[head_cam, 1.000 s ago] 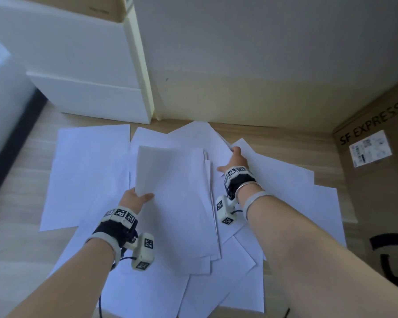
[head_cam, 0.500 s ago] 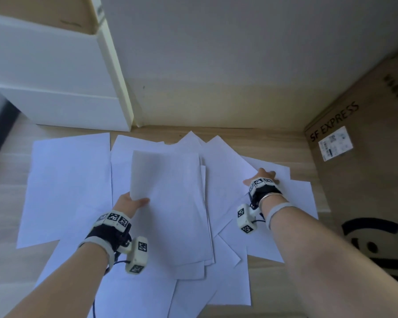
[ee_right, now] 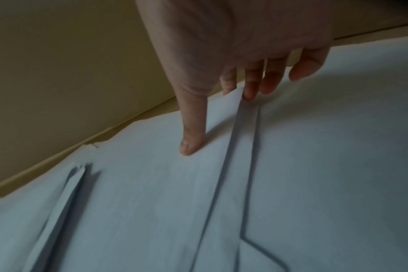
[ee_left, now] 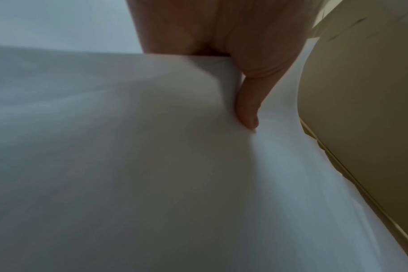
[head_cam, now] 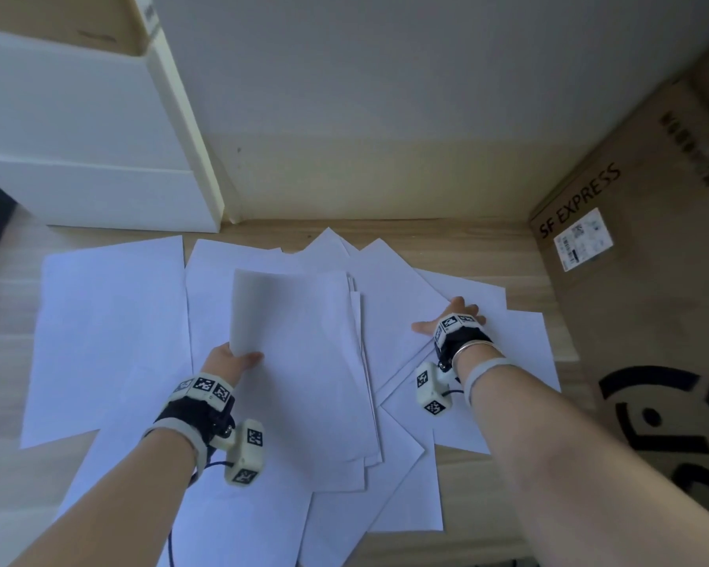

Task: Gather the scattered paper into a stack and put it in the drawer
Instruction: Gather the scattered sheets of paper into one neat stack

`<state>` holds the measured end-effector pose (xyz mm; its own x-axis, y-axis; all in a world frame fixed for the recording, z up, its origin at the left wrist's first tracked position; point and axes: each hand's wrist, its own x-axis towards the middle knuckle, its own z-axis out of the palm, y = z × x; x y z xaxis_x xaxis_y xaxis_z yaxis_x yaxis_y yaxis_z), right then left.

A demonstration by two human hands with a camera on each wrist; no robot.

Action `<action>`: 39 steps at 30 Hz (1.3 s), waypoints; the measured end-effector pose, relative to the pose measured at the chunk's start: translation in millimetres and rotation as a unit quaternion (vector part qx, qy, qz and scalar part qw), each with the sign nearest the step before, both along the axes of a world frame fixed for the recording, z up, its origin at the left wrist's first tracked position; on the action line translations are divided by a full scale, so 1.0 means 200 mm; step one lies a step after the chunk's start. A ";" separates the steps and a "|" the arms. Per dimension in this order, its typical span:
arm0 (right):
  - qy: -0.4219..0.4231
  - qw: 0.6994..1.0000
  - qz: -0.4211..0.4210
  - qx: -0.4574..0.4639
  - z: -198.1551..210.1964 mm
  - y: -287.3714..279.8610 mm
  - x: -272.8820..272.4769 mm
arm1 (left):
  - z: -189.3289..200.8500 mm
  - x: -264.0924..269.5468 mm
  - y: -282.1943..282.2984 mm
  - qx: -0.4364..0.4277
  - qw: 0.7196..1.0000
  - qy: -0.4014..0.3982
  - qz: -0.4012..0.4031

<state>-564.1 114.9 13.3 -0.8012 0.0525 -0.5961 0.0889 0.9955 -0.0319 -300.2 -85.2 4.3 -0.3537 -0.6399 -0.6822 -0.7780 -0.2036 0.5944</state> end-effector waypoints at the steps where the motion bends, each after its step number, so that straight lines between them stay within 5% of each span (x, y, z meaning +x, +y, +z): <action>1: 0.008 1.000 0.006 0.010 0.00 0.00 0.01 | 0.00 0.00 0.00 -0.001 1.000 0.000 0.001; 6: 0.013 0.999 0.035 0.006 0.02 0.00 0.03 | -0.02 0.00 0.01 -0.001 1.000 0.004 0.010; 9: 0.051 0.995 0.041 -0.071 0.03 0.01 0.03 | -0.02 0.01 0.00 -0.002 1.000 0.003 0.010; 16: 0.103 0.923 -0.211 -0.305 0.12 0.11 0.06 | -0.02 0.01 0.02 -0.013 1.000 0.001 0.008; 24: -0.095 0.960 -0.153 -0.214 -0.02 0.02 0.33 | -0.03 0.00 0.03 -0.018 1.000 0.001 0.010; 33: 0.084 0.947 -0.132 -0.282 0.23 0.13 0.18 | -0.03 0.04 0.04 -0.037 0.999 -0.013 -0.012; 39: 0.102 0.965 -0.118 -0.211 0.47 0.26 -0.01 | 0.00 0.06 0.04 -0.042 0.999 -0.017 -0.029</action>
